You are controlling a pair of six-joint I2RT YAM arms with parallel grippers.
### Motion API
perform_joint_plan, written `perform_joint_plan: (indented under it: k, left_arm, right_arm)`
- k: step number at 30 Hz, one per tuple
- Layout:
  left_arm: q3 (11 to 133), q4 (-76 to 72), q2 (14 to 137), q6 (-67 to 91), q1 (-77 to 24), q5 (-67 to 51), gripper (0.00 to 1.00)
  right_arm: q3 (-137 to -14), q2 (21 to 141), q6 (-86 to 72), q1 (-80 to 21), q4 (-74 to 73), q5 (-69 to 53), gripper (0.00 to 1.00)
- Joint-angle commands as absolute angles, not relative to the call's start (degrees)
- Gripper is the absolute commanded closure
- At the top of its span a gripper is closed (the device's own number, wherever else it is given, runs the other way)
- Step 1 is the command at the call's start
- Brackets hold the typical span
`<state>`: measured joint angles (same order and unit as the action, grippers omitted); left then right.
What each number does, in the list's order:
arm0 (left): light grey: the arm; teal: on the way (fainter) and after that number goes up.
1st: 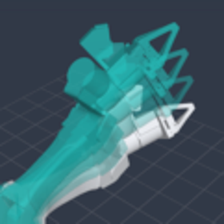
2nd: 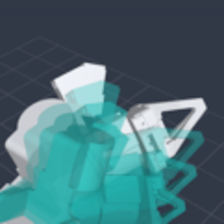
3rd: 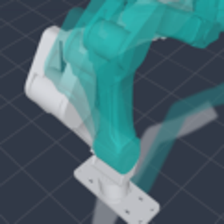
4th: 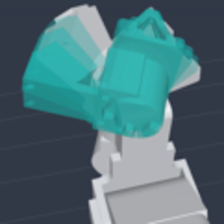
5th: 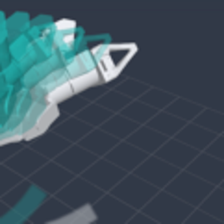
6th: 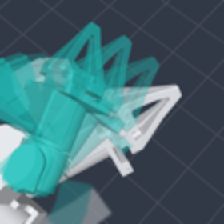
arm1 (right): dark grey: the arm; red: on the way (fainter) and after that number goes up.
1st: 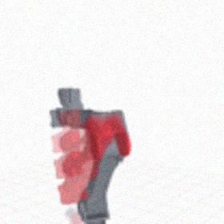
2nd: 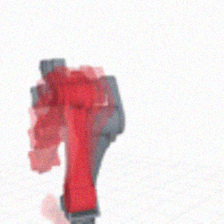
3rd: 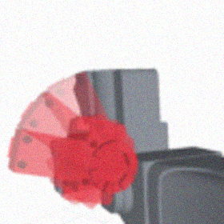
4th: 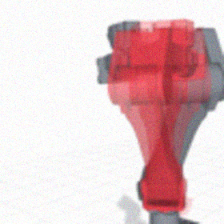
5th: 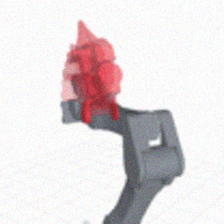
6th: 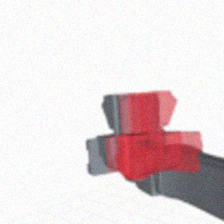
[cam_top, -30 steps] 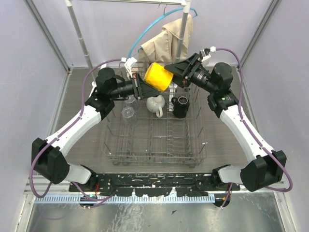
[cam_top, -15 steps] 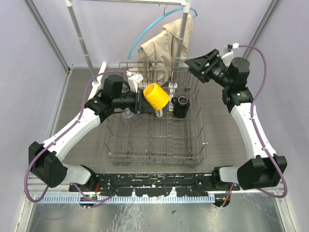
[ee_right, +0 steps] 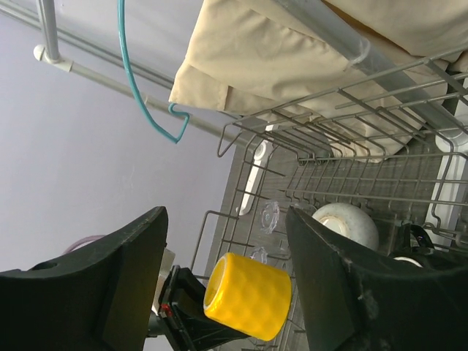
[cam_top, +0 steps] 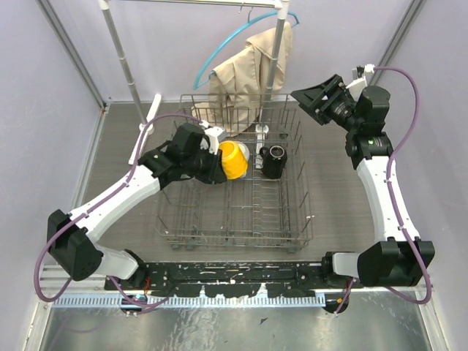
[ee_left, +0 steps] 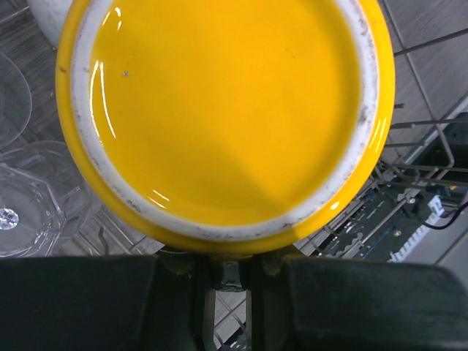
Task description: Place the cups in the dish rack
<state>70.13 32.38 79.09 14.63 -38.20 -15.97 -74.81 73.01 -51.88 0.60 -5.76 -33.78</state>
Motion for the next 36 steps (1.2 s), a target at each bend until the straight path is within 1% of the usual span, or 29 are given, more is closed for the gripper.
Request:
perform_joint_plan:
  k: [1,6,11,20,36]
  left_arm:
    - [74.3,31.1,79.9,12.3,-41.9,-8.2,1.0]
    - [73.3,30.1,79.9,12.9,-44.2,-3.1,1.0]
    - [71.2,28.2,79.2,13.6,-44.5,-0.6,1.0]
    - [69.5,27.7,80.6,13.4,-45.4,0.3,1.0]
    - [64.0,25.5,81.3,13.8,-46.2,0.5,1.0]
  right_arm:
    - [-76.1,72.2,-49.1,0.6,-4.1,-34.3,0.28]
    - [-74.4,72.2,-47.6,0.6,-4.0,-34.3,0.28]
    - [-71.6,71.5,-47.4,0.6,-3.1,-35.0,0.28]
    - [-68.9,71.3,-48.4,0.3,-0.7,-36.7,0.28]
    - [-68.5,72.7,-49.4,-0.3,1.1,-37.8,0.28]
